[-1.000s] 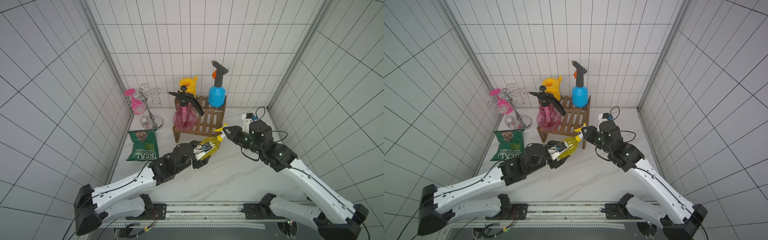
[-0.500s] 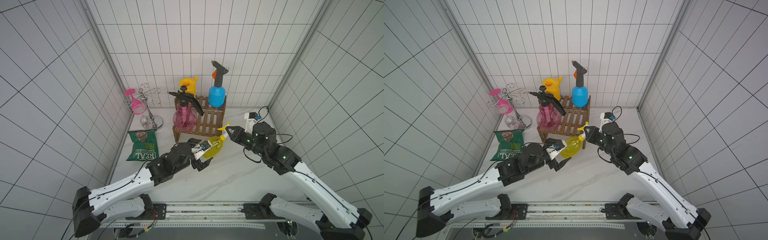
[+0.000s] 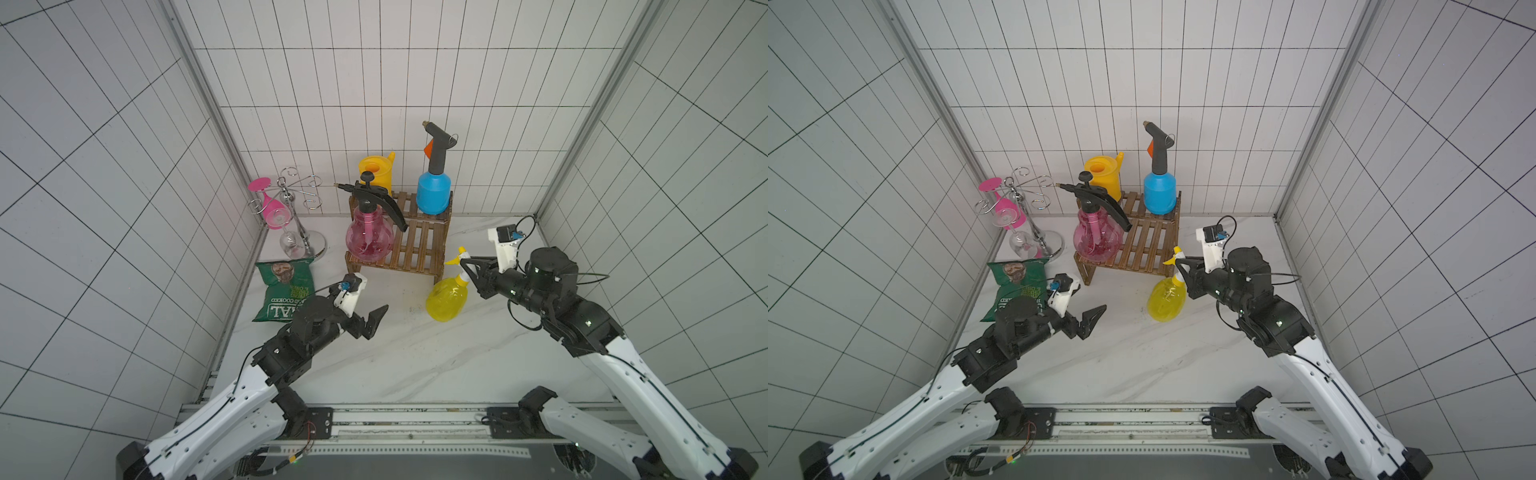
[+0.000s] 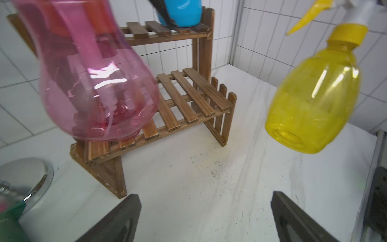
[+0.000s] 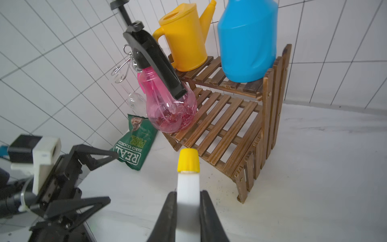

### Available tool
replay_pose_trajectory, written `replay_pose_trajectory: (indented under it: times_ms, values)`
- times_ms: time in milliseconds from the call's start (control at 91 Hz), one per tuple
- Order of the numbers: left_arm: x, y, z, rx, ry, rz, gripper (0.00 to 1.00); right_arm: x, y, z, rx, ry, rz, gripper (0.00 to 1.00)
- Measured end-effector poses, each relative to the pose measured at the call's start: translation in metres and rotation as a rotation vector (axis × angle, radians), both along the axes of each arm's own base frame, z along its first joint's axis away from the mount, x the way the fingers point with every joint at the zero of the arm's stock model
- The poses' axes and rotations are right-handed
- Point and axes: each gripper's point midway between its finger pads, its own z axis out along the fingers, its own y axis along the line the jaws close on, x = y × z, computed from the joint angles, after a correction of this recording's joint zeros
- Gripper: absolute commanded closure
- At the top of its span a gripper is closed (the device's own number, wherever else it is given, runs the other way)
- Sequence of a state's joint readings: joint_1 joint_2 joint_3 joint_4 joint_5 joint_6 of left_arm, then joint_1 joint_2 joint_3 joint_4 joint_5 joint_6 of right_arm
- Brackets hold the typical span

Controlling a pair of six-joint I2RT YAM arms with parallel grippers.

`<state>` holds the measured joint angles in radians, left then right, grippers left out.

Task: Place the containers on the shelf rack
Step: 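Place the container on the shelf.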

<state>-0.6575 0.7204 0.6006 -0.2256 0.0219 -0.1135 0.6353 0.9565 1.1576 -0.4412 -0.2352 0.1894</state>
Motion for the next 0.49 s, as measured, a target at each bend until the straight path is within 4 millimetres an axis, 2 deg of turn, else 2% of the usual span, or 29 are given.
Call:
replay_pose_trajectory:
  times_ms: [77,198,352,495]
  values:
    - [0.011,0.012,-0.005,-0.076,0.066,0.083,0.02,0.005,0.015,0.007,-0.081,-0.045,0.091,1.0]
    - [0.018,0.019,-0.011,-0.133,0.13,0.146,0.02,0.015,0.032,0.013,-0.149,-0.098,0.191,1.0]
    - [0.02,0.027,-0.007,-0.168,0.135,0.195,0.02,0.046,0.04,0.013,-0.179,-0.09,0.206,1.0]
    - [0.017,0.035,0.002,-0.191,0.106,0.22,0.01,0.071,0.045,0.004,-0.18,-0.066,0.193,1.0]
